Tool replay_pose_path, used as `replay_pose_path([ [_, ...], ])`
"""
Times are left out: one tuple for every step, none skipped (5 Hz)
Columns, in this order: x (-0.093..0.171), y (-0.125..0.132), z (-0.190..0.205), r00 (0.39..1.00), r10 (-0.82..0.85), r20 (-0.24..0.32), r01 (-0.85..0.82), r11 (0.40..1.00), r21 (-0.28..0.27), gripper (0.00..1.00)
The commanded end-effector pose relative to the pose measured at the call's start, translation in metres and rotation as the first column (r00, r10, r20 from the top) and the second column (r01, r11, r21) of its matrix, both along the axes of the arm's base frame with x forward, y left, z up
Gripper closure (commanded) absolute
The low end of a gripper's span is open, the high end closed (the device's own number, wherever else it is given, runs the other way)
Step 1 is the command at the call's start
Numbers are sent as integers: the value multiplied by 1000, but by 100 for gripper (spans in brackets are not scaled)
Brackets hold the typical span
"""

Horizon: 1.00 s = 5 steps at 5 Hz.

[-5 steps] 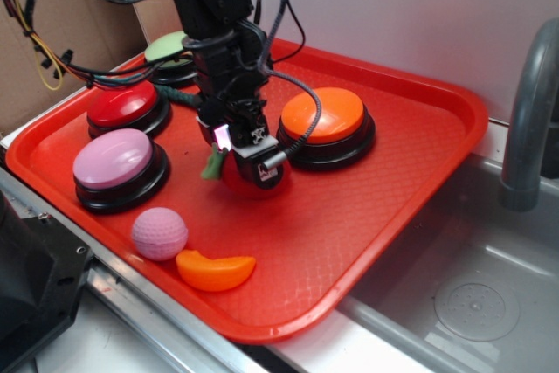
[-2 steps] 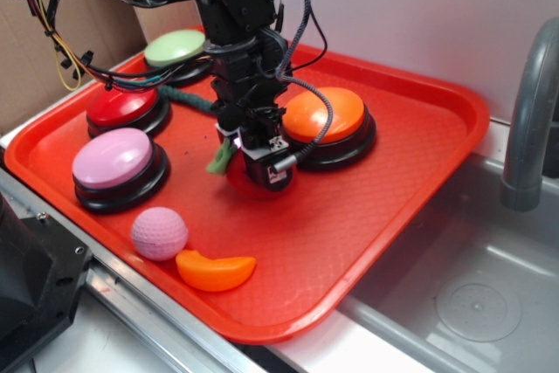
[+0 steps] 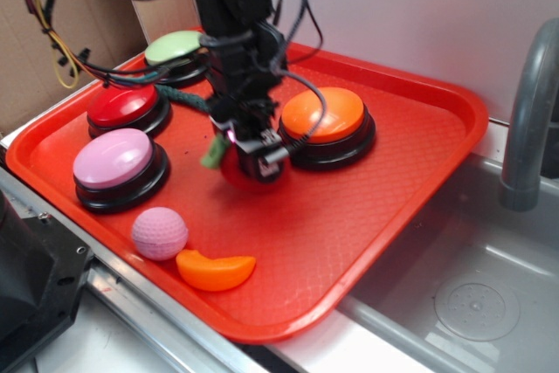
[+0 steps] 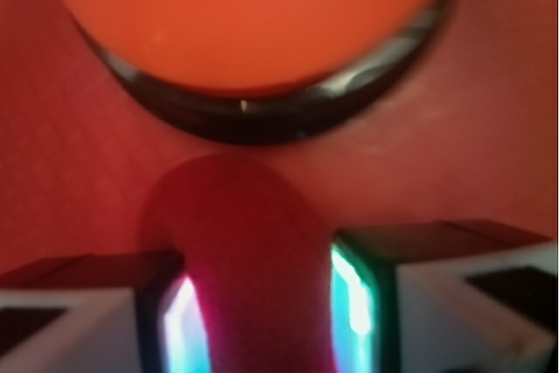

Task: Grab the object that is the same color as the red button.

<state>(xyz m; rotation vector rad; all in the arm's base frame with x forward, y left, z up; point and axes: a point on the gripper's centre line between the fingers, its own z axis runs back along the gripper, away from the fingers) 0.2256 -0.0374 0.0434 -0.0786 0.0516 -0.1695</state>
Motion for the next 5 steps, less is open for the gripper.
replay_pose_path([
  [-8,43,86,997,57,56,-61,995,74,100],
  [-24,72,123,990,120,73,-127,987,101,100],
  [-35,93,142,982,165,93,-175,977,118,100],
  [-36,102,149,975,182,131,-200,969,143,100],
  [-39,105,144,984,173,31,-175,977,118,16],
])
